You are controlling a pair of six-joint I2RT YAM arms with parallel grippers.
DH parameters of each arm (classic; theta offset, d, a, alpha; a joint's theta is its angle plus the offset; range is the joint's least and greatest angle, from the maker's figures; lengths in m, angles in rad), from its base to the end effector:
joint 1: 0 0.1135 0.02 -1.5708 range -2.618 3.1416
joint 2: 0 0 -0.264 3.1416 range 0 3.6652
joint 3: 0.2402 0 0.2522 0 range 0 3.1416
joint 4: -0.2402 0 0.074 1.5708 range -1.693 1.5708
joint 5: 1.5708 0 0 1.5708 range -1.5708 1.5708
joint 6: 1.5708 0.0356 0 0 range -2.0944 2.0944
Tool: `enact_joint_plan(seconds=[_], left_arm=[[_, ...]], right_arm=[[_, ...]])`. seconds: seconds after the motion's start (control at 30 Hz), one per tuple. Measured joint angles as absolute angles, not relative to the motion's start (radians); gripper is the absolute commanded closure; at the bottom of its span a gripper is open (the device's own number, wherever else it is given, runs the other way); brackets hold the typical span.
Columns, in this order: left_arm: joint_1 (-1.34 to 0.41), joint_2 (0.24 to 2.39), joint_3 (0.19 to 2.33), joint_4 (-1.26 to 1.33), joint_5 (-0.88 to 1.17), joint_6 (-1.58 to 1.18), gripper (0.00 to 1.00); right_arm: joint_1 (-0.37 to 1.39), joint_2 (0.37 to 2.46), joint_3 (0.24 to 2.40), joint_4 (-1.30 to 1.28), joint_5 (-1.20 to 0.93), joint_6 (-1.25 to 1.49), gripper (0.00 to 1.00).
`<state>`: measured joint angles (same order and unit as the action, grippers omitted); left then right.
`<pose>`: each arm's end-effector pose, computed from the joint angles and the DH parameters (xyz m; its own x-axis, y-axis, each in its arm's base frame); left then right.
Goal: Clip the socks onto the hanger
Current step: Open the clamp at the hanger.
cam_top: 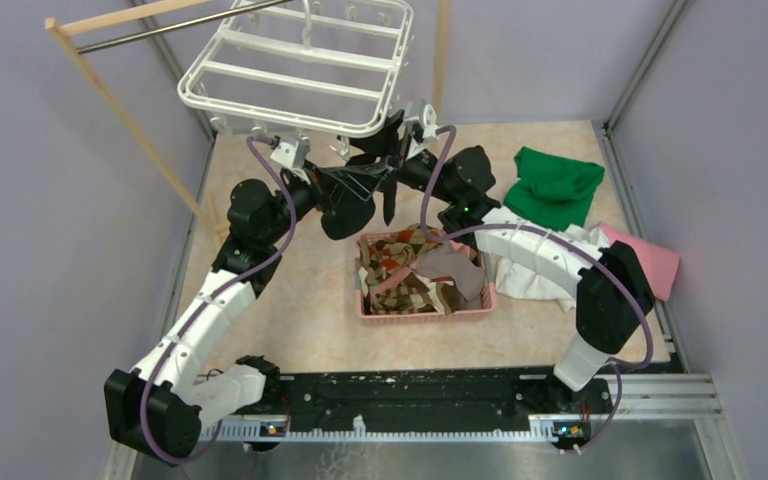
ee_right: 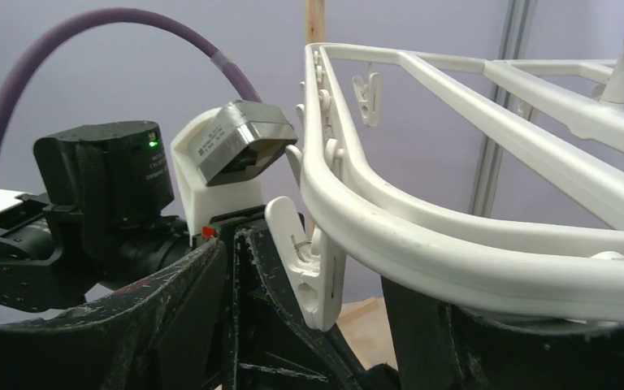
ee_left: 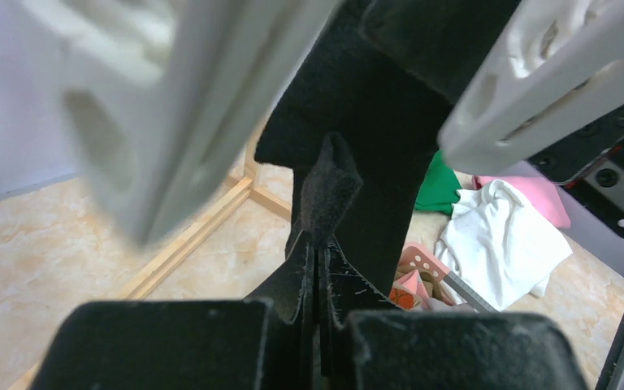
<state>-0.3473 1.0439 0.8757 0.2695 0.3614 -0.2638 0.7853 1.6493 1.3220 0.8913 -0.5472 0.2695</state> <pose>0.2266 -0.0954 0.3707 -0.0775 -0.2313 -0.9698 0.6515 0.7246 -0.2249 0.2558 0.2819 0.4106 0.1208 0.4423 -0.8887 -0.9824 0.1818 -0.0431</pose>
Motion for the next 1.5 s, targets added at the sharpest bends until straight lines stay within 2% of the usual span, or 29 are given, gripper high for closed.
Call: enact_joint_plan(seconds=[1.5], left_arm=[[-0.347, 1.044, 0.876, 0.284, 0.369, -0.264, 1.0]], right_arm=[[0.827, 1.693, 1.385, 0.941, -0.466, 0.244, 0.32]])
